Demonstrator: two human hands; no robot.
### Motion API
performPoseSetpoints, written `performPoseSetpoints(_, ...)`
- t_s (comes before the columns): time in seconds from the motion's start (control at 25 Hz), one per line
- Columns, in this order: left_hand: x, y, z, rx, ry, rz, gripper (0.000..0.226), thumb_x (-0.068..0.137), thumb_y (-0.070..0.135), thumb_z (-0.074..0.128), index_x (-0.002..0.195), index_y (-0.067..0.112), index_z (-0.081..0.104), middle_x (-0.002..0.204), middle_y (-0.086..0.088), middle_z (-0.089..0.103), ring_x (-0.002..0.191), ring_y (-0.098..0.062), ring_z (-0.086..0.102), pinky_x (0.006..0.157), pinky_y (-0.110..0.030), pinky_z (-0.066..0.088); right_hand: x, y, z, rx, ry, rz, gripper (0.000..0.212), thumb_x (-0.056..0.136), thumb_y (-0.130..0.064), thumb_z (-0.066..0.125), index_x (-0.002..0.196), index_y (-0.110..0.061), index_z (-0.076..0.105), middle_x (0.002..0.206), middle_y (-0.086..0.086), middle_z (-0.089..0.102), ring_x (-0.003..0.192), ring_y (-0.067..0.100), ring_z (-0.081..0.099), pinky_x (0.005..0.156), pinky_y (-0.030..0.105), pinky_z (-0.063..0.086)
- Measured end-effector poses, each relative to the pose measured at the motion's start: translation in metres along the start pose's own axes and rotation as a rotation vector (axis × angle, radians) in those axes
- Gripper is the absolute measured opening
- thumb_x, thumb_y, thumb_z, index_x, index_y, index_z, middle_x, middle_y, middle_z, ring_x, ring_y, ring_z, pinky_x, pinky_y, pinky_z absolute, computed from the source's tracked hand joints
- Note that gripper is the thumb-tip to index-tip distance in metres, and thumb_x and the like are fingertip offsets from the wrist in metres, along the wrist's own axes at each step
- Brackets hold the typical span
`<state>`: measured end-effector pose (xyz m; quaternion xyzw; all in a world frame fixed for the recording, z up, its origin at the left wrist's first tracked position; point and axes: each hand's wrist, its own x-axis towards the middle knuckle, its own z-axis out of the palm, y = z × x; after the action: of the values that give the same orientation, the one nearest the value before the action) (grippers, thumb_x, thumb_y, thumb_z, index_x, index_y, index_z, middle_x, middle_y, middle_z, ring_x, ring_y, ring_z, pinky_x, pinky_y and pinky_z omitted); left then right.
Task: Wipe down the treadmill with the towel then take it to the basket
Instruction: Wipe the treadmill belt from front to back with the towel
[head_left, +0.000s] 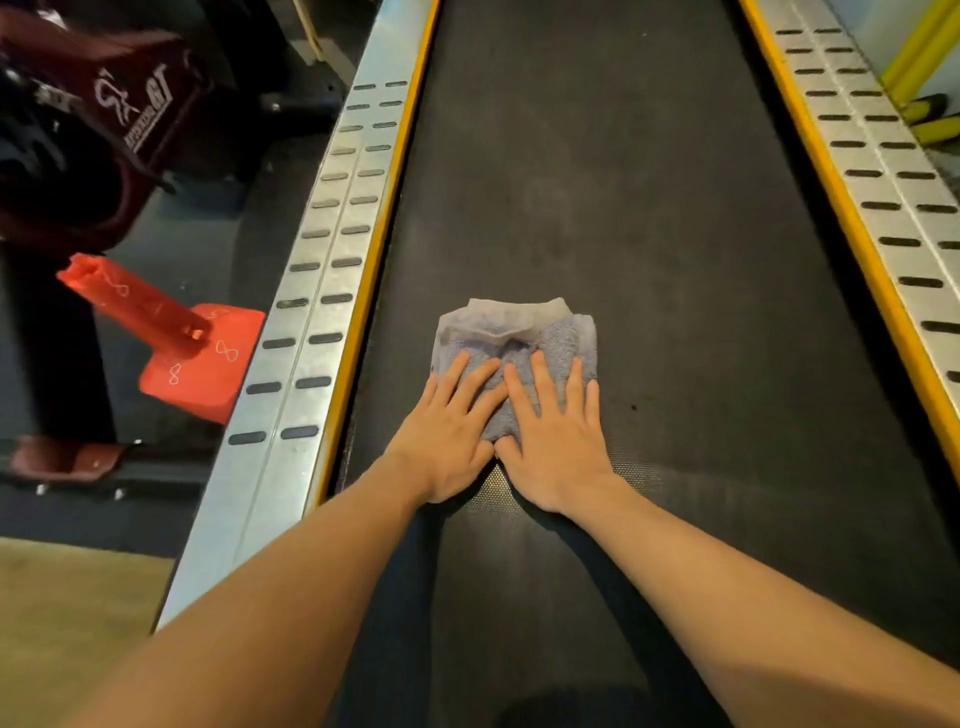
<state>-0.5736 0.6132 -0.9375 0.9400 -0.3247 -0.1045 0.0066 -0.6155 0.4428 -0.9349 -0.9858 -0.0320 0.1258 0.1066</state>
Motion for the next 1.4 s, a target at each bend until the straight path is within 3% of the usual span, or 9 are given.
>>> performPoseSetpoints(0.12, -0.017, -0.064, 0.001, 0.009, 0.013, -0.067, 0.065, 0.102, 0.051, 0.023, 0.16, 0.027, 0.008, 0.168, 0.001, 0.001, 0.154, -0.026, -0.011, 0.123, -0.053, 0.011, 0.035, -0.059, 0.005, -0.006, 0.006, -0.039, 0.082, 0.084, -0.061, 0.003, 0.156, -0.029, -0.019, 0.163, 0.006, -0.027, 0.145, 0.046, -0.028, 0.119, 0.061, -0.01)
performPoseSetpoints(0.28, -0.011, -0.092, -0.01, 0.043, 0.072, -0.003, 0.066, 0.102, 0.047, 0.035, 0.159, 0.02, 0.018, 0.166, -0.007, 0.015, 0.153, -0.029, -0.004, 0.123, -0.037, -0.012, 0.061, -0.08, 0.005, -0.011, 0.012, -0.027, 0.082, 0.083, -0.063, 0.003, 0.156, -0.031, -0.017, 0.164, 0.006, -0.026, 0.146, 0.045, -0.028, 0.119, 0.061, -0.007)
performPoseSetpoints(0.36, -0.002, -0.095, -0.011, 0.049, 0.071, 0.009, 0.067, 0.102, 0.048, 0.032, 0.16, 0.02, 0.015, 0.167, -0.007, 0.01, 0.154, -0.031, -0.005, 0.124, -0.041, -0.009, 0.068, -0.075, 0.002, -0.022, 0.02, -0.044, 0.081, 0.085, -0.063, 0.005, 0.157, -0.031, -0.013, 0.165, 0.006, -0.022, 0.147, 0.044, -0.025, 0.12, 0.06, -0.005)
performPoseSetpoints(0.44, 0.019, -0.101, -0.014, 0.033, 0.149, 0.052, 0.064, 0.102, 0.041, 0.036, 0.159, 0.015, 0.02, 0.166, -0.007, 0.012, 0.152, -0.023, -0.009, 0.124, -0.04, -0.009, 0.093, -0.063, -0.003, -0.008, 0.036, -0.057, 0.081, 0.084, -0.063, 0.005, 0.158, -0.033, -0.01, 0.166, 0.005, -0.017, 0.149, 0.043, -0.021, 0.121, 0.059, -0.005)
performPoseSetpoints(0.56, 0.075, -0.12, -0.026, -0.071, 0.165, 0.025, 0.063, 0.103, 0.034, 0.036, 0.158, 0.01, 0.017, 0.166, -0.01, 0.01, 0.142, -0.001, -0.026, 0.116, -0.027, -0.026, 0.157, -0.038, -0.022, -0.001, 0.051, -0.089, 0.076, 0.09, -0.064, 0.015, 0.158, -0.037, -0.007, 0.167, 0.003, -0.016, 0.15, 0.041, -0.017, 0.122, 0.056, -0.006)
performPoseSetpoints(0.84, 0.207, -0.158, -0.017, -0.026, 0.035, -0.163, 0.074, 0.092, 0.062, 0.002, 0.158, 0.03, -0.009, 0.167, 0.001, -0.016, 0.152, -0.026, -0.019, 0.122, -0.055, -0.005, 0.25, 0.017, -0.058, -0.038, 0.051, -0.085, 0.07, 0.099, -0.055, 0.023, 0.158, -0.033, -0.007, 0.167, 0.002, -0.015, 0.151, 0.038, -0.016, 0.123, 0.053, -0.005)
performPoseSetpoints(1.04, 0.269, -0.082, -0.027, -0.061, 0.005, -0.155, 0.08, 0.086, 0.066, -0.006, 0.157, 0.031, -0.015, 0.165, 0.003, -0.021, 0.151, -0.03, -0.022, 0.121, -0.057, -0.007, 0.243, 0.103, -0.078, -0.043, 0.062, -0.017, 0.069, 0.1, -0.051, 0.022, 0.159, -0.032, -0.007, 0.167, 0.0, -0.015, 0.152, 0.035, -0.016, 0.123, 0.052, -0.005)
performPoseSetpoints(1.2, 0.308, 0.035, -0.046, -0.147, -0.012, -0.095, 0.067, 0.101, 0.054, 0.014, 0.159, 0.029, -0.01, 0.166, 0.003, -0.019, 0.149, -0.035, -0.024, 0.12, -0.058, -0.011, 0.201, 0.207, -0.095, -0.072, 0.05, 0.069, 0.068, 0.1, -0.049, 0.023, 0.159, -0.031, -0.007, 0.167, 0.0, -0.015, 0.152, 0.034, -0.014, 0.124, 0.051, -0.003)
performPoseSetpoints(1.4, 0.342, 0.147, -0.048, -0.159, -0.042, -0.006, 0.066, 0.103, 0.052, 0.016, 0.158, 0.03, -0.011, 0.165, 0.004, -0.021, 0.148, -0.034, -0.027, 0.119, -0.059, -0.012, 0.14, 0.301, -0.111, -0.089, 0.044, 0.189, 0.066, 0.103, -0.047, 0.024, 0.158, -0.032, -0.009, 0.167, 0.0, -0.016, 0.153, 0.033, -0.013, 0.124, 0.05, -0.001)
